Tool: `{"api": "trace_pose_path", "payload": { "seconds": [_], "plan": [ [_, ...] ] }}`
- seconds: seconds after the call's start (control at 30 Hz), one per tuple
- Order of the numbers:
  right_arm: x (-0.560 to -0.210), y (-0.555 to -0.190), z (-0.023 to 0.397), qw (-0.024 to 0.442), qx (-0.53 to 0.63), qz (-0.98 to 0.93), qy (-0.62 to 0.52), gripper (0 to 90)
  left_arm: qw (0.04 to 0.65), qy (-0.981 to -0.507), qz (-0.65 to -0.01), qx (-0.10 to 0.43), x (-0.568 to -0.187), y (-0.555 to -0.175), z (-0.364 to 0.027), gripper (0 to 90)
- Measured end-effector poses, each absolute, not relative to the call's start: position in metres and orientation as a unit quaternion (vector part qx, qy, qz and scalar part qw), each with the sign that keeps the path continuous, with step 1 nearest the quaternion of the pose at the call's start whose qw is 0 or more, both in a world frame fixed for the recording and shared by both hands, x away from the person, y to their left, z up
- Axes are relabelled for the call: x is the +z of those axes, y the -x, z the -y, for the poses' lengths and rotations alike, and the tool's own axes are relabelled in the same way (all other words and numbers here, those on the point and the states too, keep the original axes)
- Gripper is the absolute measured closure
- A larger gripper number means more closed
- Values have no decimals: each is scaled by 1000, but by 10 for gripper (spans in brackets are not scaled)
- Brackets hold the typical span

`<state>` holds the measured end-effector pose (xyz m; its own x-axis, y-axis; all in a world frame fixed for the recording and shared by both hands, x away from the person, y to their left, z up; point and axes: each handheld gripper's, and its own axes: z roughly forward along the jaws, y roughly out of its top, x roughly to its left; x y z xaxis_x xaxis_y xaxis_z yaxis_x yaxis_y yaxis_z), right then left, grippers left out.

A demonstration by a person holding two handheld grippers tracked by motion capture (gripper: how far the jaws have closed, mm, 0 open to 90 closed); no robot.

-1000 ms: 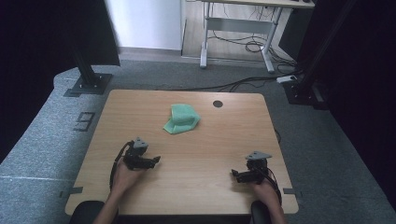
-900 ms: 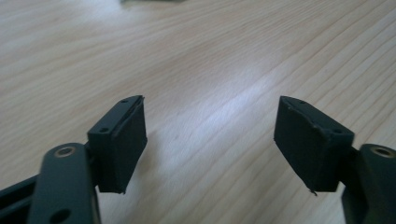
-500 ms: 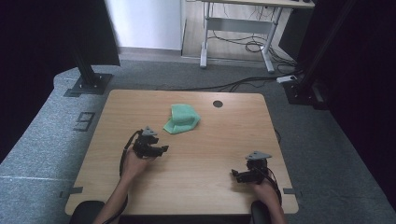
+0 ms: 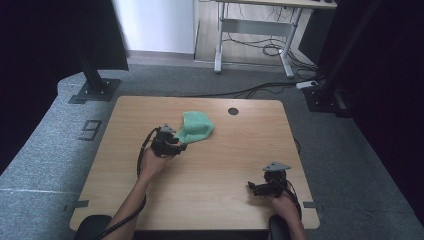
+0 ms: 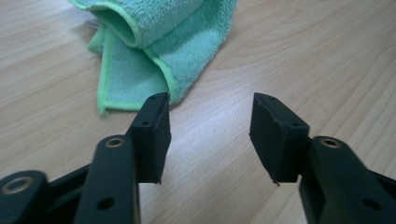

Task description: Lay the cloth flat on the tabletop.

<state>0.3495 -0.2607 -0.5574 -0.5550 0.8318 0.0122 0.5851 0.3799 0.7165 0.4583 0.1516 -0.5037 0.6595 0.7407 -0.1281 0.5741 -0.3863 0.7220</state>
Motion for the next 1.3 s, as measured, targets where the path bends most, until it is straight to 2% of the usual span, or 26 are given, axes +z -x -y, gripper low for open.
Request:
{"api": "trace_pose_path", "payload": {
  "seconds": [0.53, 0.7, 0.87, 1.0, 1.13, 1.3],
  "plan": [
    [-557, -350, 261, 179, 346, -811, -436, 0, 380, -820, -412, 112, -510, -485, -140, 669],
    [-557, -350, 261, 179, 346, -812, -436, 0, 379, -819, -417, 107, -514, -490, -137, 675],
    [-557, -350, 261, 179, 346, -811, -436, 0, 352, -828, -422, 112, -527, -499, -130, 689],
    [-557, -350, 261, 179, 346, -811, -436, 0, 328, -837, -419, 127, -536, -500, -128, 755],
    [-557, -350, 261, 179, 346, -811, -436, 0, 334, -832, -424, 127, -537, -498, -131, 833],
    [-557, -350, 261, 180, 346, -812, -435, 0, 334, -836, -418, 123, -537, -491, -134, 848]
  ]
}}
